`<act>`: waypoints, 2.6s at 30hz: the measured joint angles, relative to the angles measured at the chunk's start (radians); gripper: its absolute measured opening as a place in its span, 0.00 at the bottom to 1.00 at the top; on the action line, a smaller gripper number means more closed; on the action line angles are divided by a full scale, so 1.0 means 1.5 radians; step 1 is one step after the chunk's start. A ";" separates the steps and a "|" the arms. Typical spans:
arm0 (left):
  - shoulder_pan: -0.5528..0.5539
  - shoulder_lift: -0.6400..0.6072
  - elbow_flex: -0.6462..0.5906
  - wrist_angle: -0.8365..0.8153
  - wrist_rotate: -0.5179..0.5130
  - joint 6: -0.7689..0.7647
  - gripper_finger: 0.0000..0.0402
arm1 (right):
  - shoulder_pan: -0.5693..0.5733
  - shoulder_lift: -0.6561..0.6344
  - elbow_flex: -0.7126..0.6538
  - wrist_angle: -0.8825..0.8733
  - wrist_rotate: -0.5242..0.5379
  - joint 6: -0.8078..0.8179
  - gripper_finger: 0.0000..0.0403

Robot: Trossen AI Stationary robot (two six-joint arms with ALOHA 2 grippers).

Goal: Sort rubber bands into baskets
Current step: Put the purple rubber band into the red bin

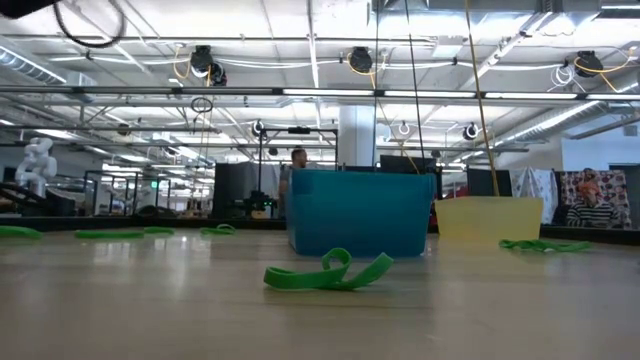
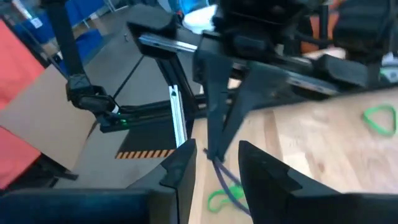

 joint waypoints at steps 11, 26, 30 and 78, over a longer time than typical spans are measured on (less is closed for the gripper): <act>0.035 0.000 0.000 0.082 0.005 0.083 0.00 | 0.008 0.000 0.000 0.019 0.003 -0.099 0.40; 0.035 -0.001 0.001 0.154 0.008 0.152 0.00 | 0.007 0.000 0.000 -0.024 -0.001 -0.092 0.43; 0.035 -0.001 0.002 0.146 0.008 0.152 0.00 | 0.007 0.000 0.000 -0.029 -0.001 -0.080 0.35; 0.626 -0.092 0.000 -0.343 0.003 0.136 0.49 | -0.627 -0.078 -0.001 -0.572 -0.208 -0.356 0.00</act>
